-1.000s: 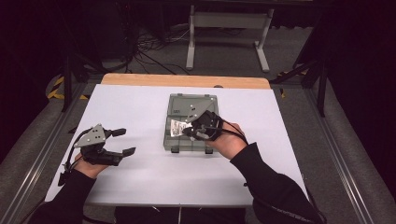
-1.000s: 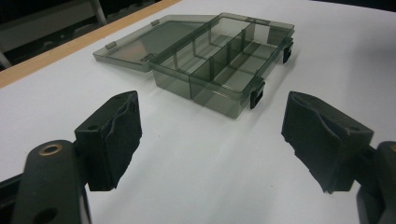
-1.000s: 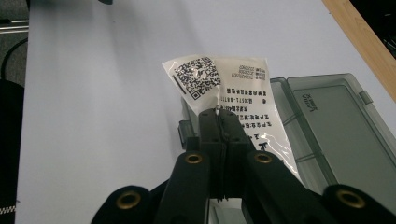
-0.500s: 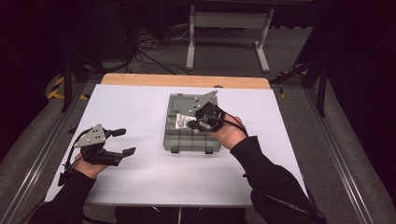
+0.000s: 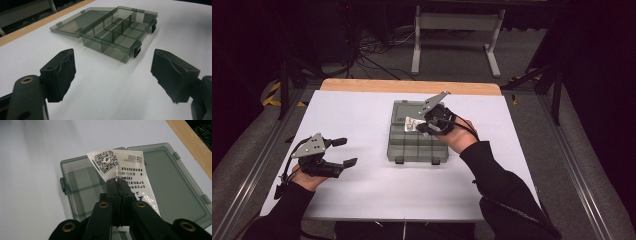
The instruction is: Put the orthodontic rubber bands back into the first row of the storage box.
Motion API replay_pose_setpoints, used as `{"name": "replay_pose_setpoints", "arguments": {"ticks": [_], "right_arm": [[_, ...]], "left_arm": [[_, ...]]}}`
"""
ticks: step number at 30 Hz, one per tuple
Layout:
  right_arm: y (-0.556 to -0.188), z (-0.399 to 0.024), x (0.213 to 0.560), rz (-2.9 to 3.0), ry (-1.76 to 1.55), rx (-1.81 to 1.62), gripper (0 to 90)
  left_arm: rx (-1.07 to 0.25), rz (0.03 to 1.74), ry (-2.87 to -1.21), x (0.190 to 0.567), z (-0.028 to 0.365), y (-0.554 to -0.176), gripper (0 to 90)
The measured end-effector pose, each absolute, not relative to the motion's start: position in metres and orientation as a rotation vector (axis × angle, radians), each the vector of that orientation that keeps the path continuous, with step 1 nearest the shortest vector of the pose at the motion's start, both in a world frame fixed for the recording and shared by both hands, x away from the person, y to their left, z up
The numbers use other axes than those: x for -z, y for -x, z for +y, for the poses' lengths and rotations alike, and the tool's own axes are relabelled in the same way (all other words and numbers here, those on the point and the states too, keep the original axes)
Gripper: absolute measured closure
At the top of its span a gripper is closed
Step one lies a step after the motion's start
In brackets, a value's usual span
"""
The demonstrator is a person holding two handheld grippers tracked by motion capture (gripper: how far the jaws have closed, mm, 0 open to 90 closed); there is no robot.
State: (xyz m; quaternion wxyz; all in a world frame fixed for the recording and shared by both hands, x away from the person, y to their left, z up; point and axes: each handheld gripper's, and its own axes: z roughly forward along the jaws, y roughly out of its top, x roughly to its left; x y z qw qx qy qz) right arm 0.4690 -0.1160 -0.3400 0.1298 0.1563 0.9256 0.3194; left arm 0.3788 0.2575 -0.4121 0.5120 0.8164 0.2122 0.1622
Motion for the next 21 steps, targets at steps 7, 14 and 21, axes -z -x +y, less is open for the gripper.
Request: {"name": "replay_pose_setpoints", "arguments": {"ticks": [7, 14, 21], "right_arm": [[-0.477, -0.116, 0.350, 2.714, -0.472, -0.911, 89.8], [-0.481, -0.115, 0.359, 2.734, -0.489, -0.896, 89.6], [-0.484, -0.115, 0.368, 2.756, -0.495, -0.886, 89.6]], "left_arm": [[-0.389, 0.511, -1.962, 0.412, 0.258, -0.379, 20.5], [-0.390, 0.511, -1.964, 0.412, 0.258, -0.379, 20.5], [-0.390, 0.511, -1.964, 0.412, 0.258, -0.379, 20.5]]}}
